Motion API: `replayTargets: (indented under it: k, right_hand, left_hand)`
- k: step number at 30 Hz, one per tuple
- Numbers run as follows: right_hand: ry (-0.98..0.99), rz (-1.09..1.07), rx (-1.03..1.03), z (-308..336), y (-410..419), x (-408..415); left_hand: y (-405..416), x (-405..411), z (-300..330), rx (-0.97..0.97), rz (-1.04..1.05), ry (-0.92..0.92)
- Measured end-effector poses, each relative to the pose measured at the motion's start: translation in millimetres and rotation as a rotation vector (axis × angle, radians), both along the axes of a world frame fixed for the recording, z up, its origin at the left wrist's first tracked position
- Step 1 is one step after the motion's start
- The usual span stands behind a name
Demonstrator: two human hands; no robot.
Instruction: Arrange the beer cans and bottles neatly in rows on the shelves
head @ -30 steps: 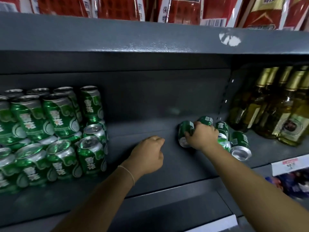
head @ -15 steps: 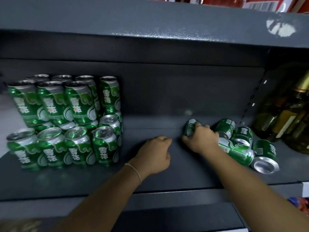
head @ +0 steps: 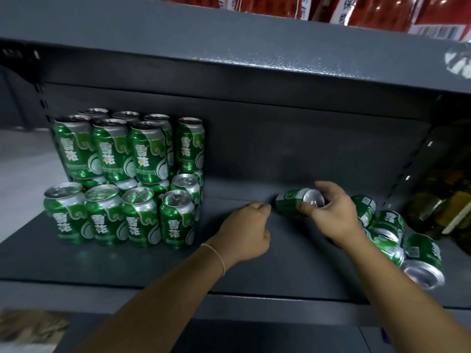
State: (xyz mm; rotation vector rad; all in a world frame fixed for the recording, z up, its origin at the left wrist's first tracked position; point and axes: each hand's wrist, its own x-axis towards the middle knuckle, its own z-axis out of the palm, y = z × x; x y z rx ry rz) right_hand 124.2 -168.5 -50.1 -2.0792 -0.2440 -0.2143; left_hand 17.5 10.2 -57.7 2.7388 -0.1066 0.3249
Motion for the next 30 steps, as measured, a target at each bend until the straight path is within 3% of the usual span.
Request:
replayTargets:
  k: [4, 7, 13, 16, 19, 23, 26, 30]
  right_hand:
    - [0.026, 0.279, 0.407, 16, -3, -8]
    - [0.011, 0.437, 0.505, 28, -3, -13]
    - [0.064, 0.661, 0.665, 46, 7, -24]
    - [0.091, 0.739, 0.738, 54, 18, -27]
    - [0.128, 0.776, 0.772, 61, 30, -32]
    - [0.150, 0.709, 0.787, 70, 54, -40]
    - [0.124, 0.617, 0.735, 74, 73, -53]
    - [0.154, 0.623, 0.624, 77, 96, -73]
  left_hand:
    - [-2, 1, 11, -0.064, 0.020, -0.082]
    - [-3, 1, 20, -0.152, 0.033, -0.069]
    - [0, -4, 37, -0.746, -0.039, 0.124]
    - [6, -13, 45, -0.917, -0.108, 0.170]
    - [6, -28, 55, -0.855, -0.029, 0.065]
    - [4, -39, 60, -0.623, 0.229, -0.209]
    - [15, -39, 63, -0.393, 0.425, -0.382]
    - [32, -41, 62, -0.222, 0.504, -0.497]
